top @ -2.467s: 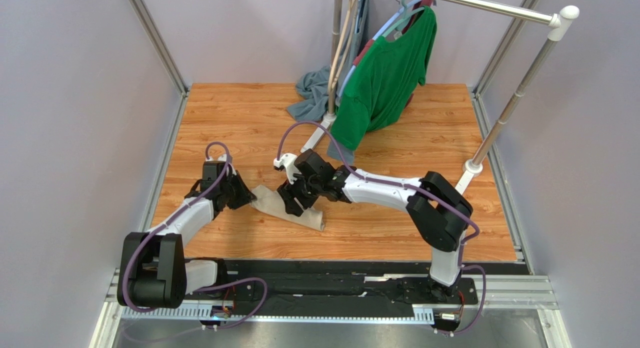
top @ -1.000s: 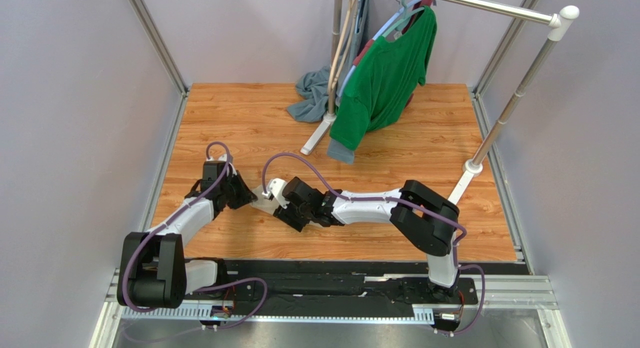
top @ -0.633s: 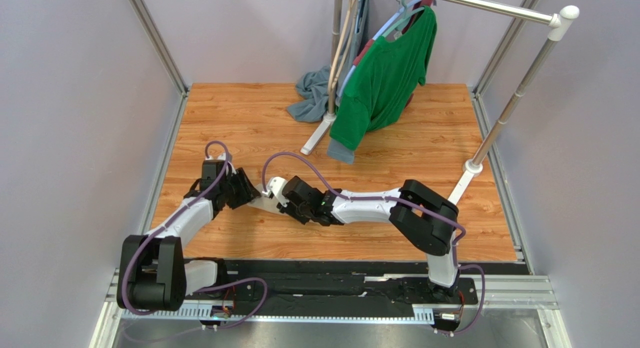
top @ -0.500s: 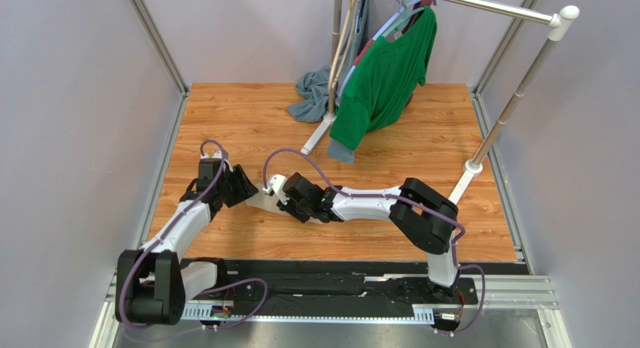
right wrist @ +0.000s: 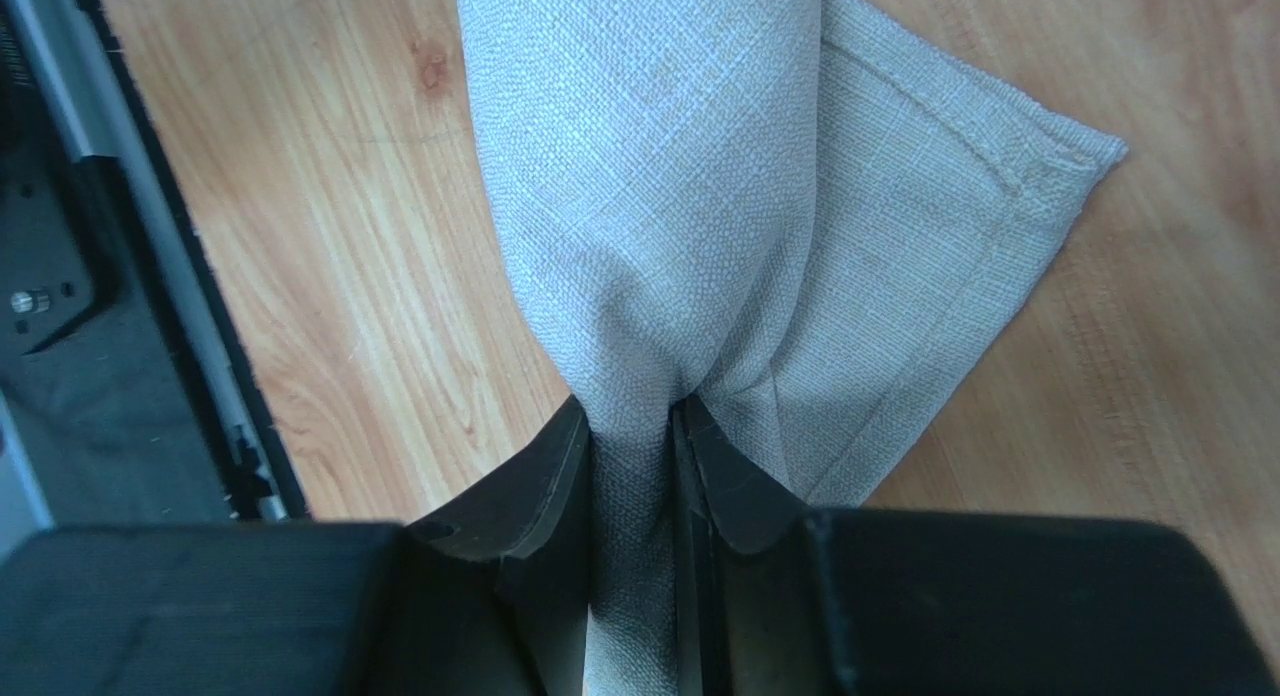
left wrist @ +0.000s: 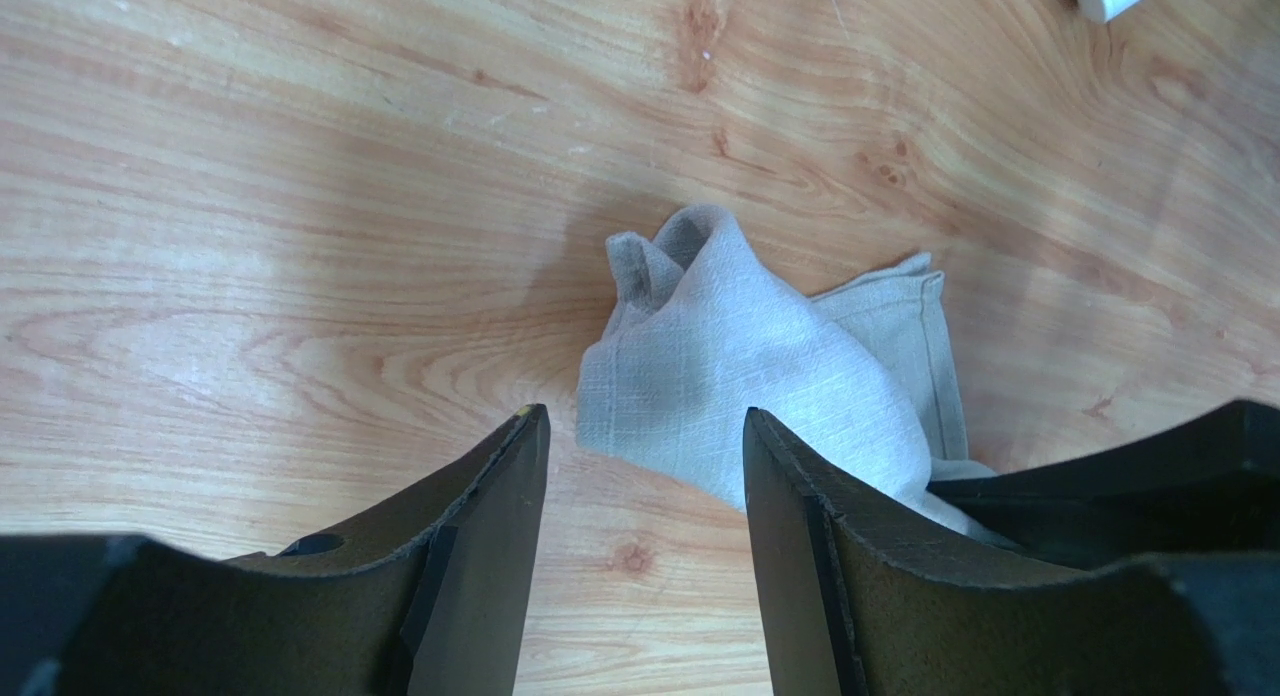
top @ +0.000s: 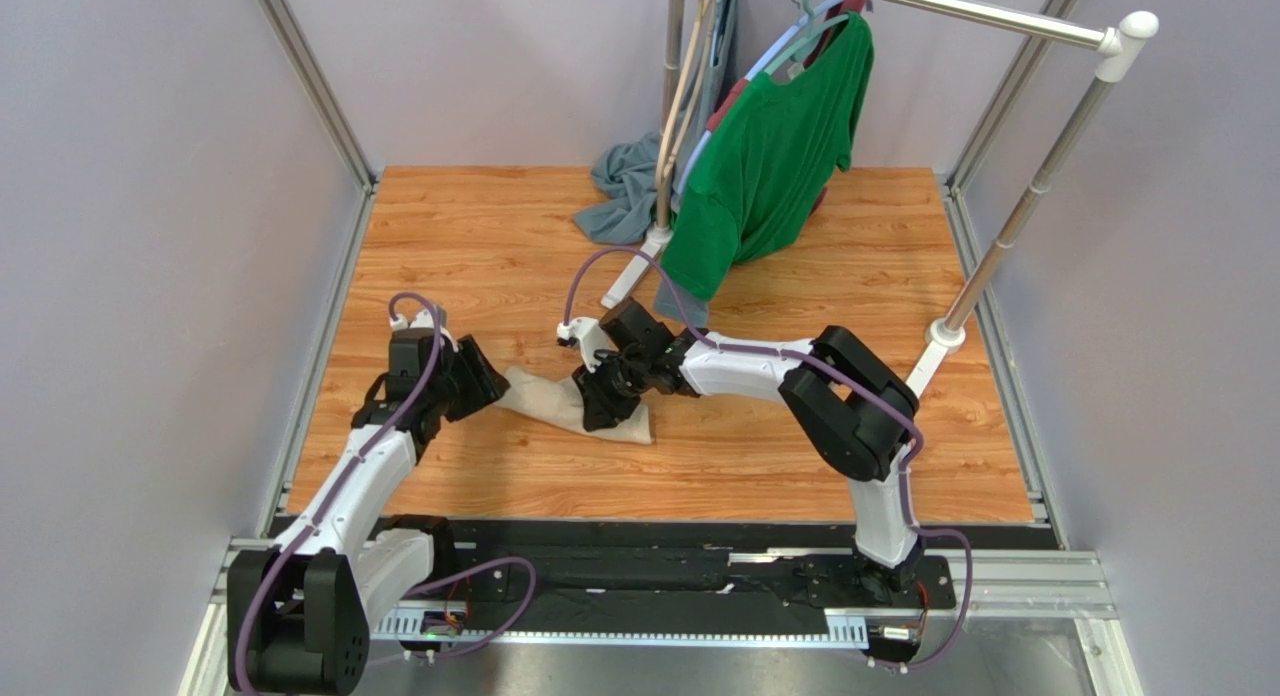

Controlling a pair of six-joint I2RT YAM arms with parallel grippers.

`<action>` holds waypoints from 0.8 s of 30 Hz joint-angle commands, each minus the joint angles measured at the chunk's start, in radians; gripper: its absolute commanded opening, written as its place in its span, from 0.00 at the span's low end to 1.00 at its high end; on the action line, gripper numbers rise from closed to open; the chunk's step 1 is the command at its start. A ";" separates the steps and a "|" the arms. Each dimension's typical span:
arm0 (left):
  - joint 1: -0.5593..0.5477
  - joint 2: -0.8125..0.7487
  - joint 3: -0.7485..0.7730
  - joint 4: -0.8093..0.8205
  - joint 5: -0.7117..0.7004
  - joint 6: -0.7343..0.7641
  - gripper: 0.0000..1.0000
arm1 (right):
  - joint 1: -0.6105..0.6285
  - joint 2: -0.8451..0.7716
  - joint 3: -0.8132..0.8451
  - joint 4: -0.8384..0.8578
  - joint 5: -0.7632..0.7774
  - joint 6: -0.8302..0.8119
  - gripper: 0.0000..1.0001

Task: Fold the napkin, place the utensils inside, and roll it up
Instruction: Roll the napkin with the utensil

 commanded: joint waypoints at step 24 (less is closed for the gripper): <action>-0.003 0.171 -0.022 0.189 0.132 -0.003 0.01 | -0.066 0.057 0.076 -0.096 -0.237 0.106 0.48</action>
